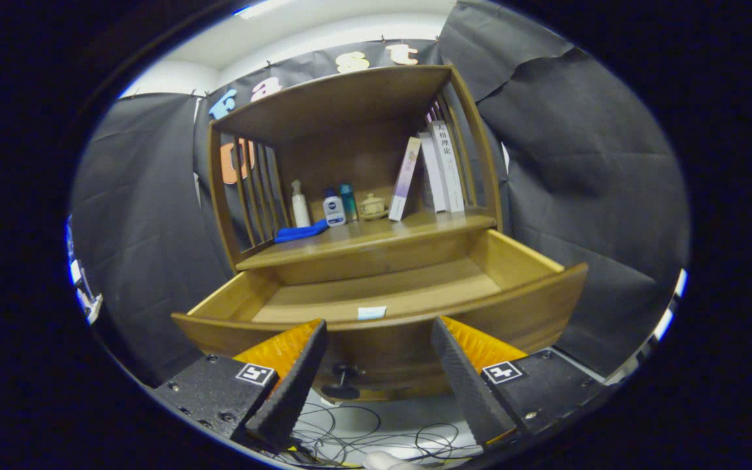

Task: Pull open the drawer, take out the items inside it, and place them on the countertop above the cabinet.

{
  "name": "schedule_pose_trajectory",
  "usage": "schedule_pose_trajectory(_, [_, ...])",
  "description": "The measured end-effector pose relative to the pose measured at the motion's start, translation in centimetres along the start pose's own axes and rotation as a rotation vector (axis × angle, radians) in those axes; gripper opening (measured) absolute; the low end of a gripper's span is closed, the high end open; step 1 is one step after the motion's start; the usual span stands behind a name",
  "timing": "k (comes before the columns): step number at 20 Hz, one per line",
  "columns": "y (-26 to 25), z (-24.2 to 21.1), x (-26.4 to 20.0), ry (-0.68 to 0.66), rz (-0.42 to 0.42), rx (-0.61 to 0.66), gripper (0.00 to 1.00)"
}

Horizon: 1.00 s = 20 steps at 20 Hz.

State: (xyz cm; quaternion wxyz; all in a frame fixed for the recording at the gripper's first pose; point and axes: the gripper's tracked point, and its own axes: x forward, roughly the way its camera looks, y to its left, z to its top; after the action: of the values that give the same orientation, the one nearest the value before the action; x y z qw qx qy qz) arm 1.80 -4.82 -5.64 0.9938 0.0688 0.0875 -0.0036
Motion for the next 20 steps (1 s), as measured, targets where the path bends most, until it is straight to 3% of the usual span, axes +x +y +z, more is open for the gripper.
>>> schedule_pose_trajectory(5, [-0.3, 5.7, 4.5, 0.094, -0.094, -0.147, 1.00])
schedule_pose_trajectory(7, [1.3, 6.7, 6.7, 0.174, -0.057, -0.183, 1.00])
schedule_pose_trajectory(9, [3.1, 6.7, 8.9, 0.268, -0.007, -0.128, 1.00])
schedule_pose_trajectory(14, [3.7, 3.8, 13.6, 0.500, 0.009, -0.132, 1.00])
schedule_pose_trajectory(20, [2.7, -0.2, 16.1, 0.748, -0.046, -0.079, 1.00])
